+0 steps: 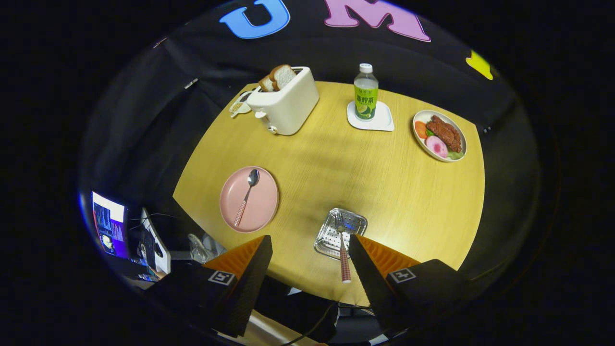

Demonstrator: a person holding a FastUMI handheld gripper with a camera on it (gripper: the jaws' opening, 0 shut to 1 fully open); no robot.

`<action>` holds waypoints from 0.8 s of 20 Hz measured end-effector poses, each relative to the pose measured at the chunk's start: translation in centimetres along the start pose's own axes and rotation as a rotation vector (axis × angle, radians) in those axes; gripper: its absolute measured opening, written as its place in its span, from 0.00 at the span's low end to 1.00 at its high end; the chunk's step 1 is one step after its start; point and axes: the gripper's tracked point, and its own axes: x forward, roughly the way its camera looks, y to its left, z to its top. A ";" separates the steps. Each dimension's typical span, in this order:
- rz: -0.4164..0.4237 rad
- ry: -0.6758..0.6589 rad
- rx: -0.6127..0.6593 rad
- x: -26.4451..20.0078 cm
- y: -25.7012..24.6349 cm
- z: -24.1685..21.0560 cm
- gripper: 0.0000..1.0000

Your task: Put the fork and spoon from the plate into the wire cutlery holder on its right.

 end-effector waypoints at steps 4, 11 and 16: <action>0.021 -0.101 -0.009 0.3 4.6 1.0 1.00; 0.077 -0.215 0.025 3.9 13.4 4.1 1.00; 0.098 -0.153 0.022 9.0 17.3 2.9 1.00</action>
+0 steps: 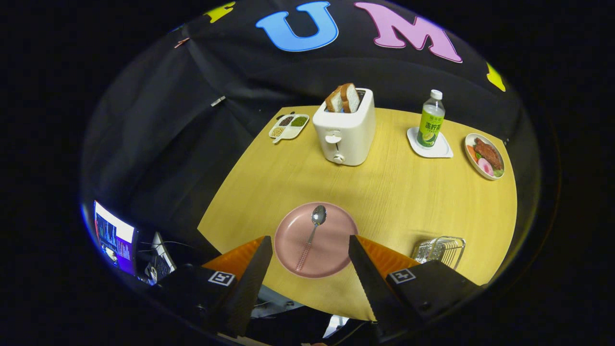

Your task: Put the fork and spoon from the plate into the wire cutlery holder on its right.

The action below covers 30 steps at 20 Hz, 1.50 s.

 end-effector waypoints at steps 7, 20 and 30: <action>-0.090 0.132 0.009 8.0 -0.3 -5.9 1.00; -0.212 0.293 -0.031 15.3 -0.6 -12.0 0.98; -0.268 0.317 0.037 15.2 -3.2 -11.8 0.19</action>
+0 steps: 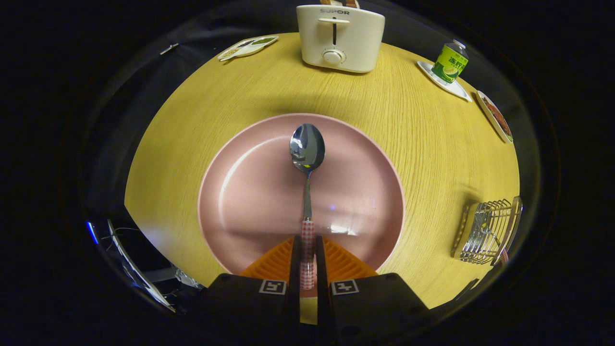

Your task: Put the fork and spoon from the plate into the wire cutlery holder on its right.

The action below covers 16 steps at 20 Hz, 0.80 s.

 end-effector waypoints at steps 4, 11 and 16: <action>0.089 0.010 0.006 -0.3 0.1 -0.1 0.13; 0.177 -0.026 -0.003 -4.2 -1.5 0.2 0.09; 0.225 -0.087 -0.001 -9.4 -2.9 1.6 0.09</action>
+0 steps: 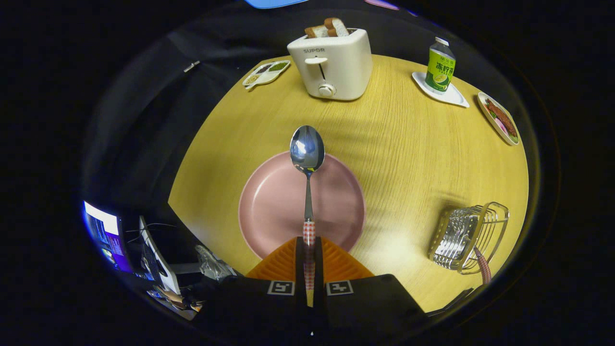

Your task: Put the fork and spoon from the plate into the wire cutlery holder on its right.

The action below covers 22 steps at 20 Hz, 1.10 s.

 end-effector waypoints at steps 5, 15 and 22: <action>0.029 -0.037 0.063 -3.8 -1.5 0.6 0.09; 0.073 -0.003 0.107 -12.3 -5.7 -1.1 0.09; 0.011 0.096 0.001 -16.7 -11.6 -3.2 0.09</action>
